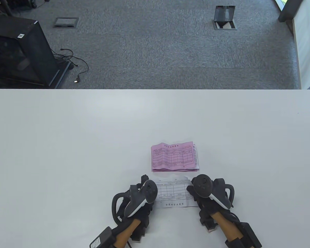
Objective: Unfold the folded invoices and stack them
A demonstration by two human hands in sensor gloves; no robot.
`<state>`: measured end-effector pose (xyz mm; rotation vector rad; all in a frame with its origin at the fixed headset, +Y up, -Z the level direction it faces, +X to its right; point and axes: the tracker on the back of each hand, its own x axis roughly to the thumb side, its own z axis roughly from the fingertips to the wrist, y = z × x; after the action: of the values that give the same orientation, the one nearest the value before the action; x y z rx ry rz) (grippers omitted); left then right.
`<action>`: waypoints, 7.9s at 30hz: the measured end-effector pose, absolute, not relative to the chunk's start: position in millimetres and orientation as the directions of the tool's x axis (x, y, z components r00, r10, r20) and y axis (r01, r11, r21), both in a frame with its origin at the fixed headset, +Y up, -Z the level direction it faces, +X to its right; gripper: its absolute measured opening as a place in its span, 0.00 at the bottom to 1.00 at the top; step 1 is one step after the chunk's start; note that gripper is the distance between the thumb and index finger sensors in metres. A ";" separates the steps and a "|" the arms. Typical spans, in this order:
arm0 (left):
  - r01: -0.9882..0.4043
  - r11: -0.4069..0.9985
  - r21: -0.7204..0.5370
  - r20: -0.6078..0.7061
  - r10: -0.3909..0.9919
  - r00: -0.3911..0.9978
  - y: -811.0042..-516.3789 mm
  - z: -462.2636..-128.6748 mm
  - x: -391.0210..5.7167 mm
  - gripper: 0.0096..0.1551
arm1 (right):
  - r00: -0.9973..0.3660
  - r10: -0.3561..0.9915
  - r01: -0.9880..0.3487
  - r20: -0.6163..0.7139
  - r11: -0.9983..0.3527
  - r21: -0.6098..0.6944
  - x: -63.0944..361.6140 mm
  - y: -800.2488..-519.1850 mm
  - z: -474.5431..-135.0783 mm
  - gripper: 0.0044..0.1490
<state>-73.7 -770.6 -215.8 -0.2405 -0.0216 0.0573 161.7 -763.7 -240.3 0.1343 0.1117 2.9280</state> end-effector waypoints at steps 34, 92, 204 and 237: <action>-0.090 0.917 -0.389 0.064 0.124 0.990 -778.7 -215.5 -91.1 0.40 | -0.926 -0.058 0.127 0.372 -0.978 0.164 83.8 -770.1 -232.4 0.39; -0.086 0.916 -0.392 0.064 0.121 0.991 -779.4 -216.2 -90.4 0.41 | -0.987 0.049 -0.017 0.155 -0.979 0.203 176.5 -776.8 -234.1 0.38; -0.415 0.898 -0.149 -0.220 0.379 0.899 -774.8 -342.9 -80.4 0.35 | -0.965 0.167 -0.179 -0.203 -0.983 0.043 166.4 -769.4 -347.1 0.19; -0.172 0.975 0.139 -0.063 0.182 0.981 -718.5 -265.0 -121.1 0.52 | -0.988 0.089 -0.121 0.128 -0.955 -0.272 188.9 -702.6 -260.8 0.41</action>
<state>-121.1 -718.5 -265.0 0.1337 0.0759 0.1787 188.9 -702.6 -260.8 0.1740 -0.4287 2.9993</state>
